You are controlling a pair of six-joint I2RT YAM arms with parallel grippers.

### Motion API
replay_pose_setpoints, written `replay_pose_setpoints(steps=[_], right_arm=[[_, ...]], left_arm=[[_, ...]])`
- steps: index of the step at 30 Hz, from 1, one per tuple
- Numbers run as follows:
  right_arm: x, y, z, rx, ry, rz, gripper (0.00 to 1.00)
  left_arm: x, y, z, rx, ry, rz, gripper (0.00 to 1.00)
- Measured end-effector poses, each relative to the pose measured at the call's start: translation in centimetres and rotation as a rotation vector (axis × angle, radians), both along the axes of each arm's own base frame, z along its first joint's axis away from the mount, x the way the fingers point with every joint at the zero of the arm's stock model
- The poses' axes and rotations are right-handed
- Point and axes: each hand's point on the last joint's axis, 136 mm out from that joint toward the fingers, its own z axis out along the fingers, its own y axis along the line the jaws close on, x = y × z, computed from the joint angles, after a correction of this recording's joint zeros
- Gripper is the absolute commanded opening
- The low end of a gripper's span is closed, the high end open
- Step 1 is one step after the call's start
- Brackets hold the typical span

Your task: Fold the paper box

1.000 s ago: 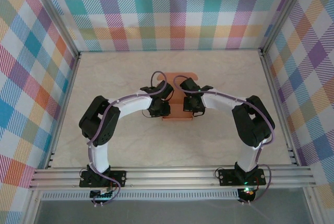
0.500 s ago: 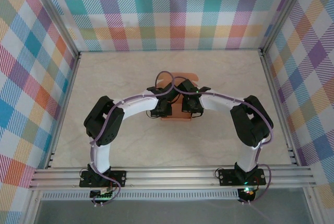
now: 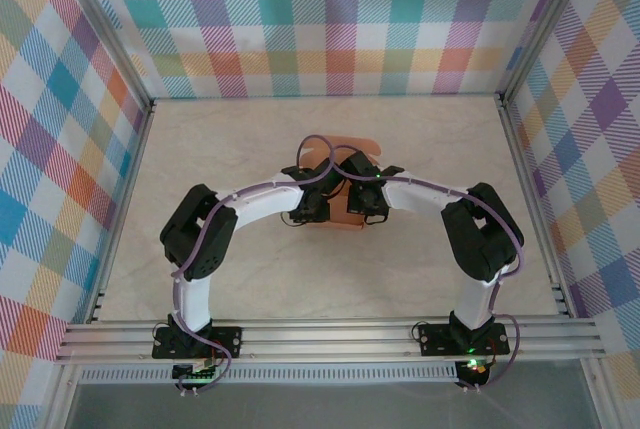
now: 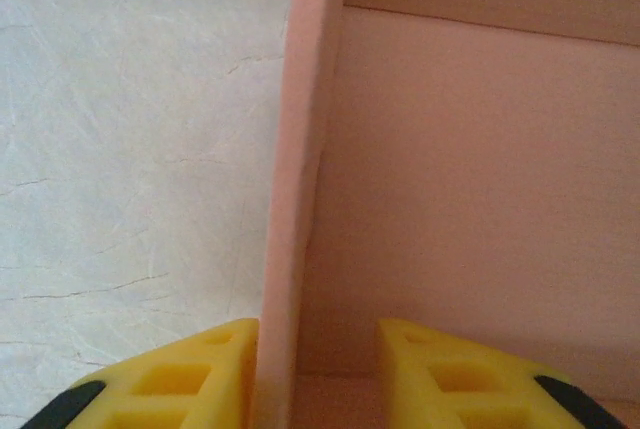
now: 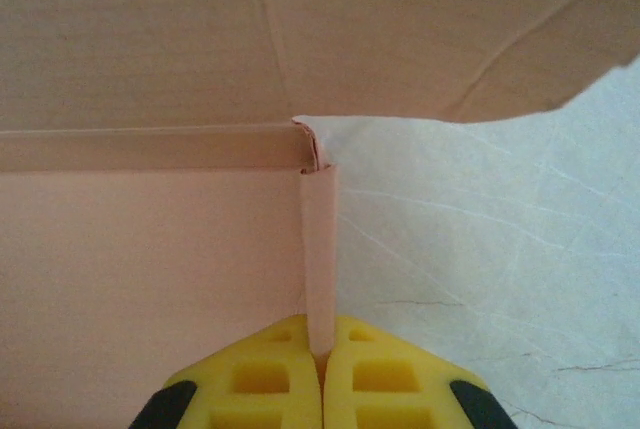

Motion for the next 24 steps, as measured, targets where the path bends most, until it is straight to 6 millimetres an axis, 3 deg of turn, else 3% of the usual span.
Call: replay_pose_setpoints(steps=[8,20,22,24], right_arm=[[0.2,-0.3,0.4,-0.023,-0.011,-0.008,0.00],[0.4,-0.4,0.7,-0.034,-0.012,-0.003,0.01],[0.4,-0.4,0.7,-0.036,-0.012,0.001,0.05],[0.3,-0.4,0.7,-0.041,-0.010,0.008,0.18]], left_arm=[[0.4,0.4,1.8,-0.068,-0.035,0.020,0.63],[1.7,1.9,1.7,-0.101,-0.043,0.085,0.57],[1.9,1.9,1.8,-0.110,-0.047,0.089,0.59],[2.0,1.8,1.8,-0.119,-0.051,0.089,0.60]])
